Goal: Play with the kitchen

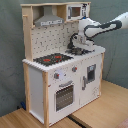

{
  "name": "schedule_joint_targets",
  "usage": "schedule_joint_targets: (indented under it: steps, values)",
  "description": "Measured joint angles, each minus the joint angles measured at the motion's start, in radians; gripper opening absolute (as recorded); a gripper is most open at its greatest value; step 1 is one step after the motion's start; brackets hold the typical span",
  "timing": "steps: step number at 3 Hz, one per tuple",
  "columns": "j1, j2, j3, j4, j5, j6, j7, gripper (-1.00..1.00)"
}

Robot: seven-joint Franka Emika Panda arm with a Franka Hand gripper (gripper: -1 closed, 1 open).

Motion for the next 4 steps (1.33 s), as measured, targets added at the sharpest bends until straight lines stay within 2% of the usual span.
schedule_joint_targets:
  steps: [1, 2, 3, 4]
  values:
    - [0.000, -0.028, 0.000, 0.012, 0.030, -0.013, -0.029, -1.00]
    - [0.000, -0.031, 0.000, 0.014, 0.034, -0.014, -0.034, 1.00]
    - [0.000, -0.042, 0.000, 0.018, 0.054, -0.015, -0.064, 1.00]
    - [0.000, -0.043, 0.000, 0.018, 0.056, -0.014, -0.067, -1.00]
